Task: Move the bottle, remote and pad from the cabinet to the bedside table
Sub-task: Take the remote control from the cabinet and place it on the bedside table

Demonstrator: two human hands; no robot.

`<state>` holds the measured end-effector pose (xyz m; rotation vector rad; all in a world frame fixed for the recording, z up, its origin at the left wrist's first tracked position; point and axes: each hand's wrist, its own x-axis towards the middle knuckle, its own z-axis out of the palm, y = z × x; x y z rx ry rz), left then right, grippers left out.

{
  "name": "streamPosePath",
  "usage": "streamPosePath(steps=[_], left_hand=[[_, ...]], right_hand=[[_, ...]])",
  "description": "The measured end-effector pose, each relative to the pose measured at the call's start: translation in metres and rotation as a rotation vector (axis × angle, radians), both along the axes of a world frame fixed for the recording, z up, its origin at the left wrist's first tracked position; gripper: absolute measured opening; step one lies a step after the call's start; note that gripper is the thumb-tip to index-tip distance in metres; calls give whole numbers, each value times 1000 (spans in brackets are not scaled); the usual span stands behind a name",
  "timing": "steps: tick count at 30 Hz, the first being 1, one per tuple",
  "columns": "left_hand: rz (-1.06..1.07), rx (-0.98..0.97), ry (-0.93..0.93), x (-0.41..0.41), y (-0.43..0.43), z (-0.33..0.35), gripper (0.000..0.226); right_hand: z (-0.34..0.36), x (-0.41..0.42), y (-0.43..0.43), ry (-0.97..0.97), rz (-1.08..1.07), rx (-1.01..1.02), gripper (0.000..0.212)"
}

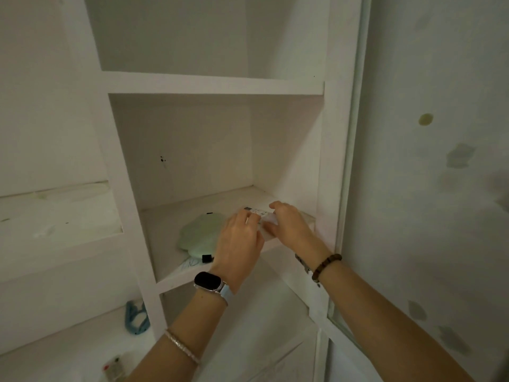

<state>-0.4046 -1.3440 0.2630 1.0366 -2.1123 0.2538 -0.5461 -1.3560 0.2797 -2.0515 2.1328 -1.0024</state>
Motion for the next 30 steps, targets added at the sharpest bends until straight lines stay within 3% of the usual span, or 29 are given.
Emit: streamPosePath(steps=[10, 24, 30], left_hand=[[-27, 123, 172, 2, 3, 4, 51], [-172, 134, 208, 12, 60, -19, 52], [-111, 135, 190, 37, 94, -32, 50]], right_hand=[[-2, -15, 45, 1, -8, -224, 58], [-35, -11, 134, -49, 19, -264, 56], [-47, 2, 161, -72, 115, -276, 52]])
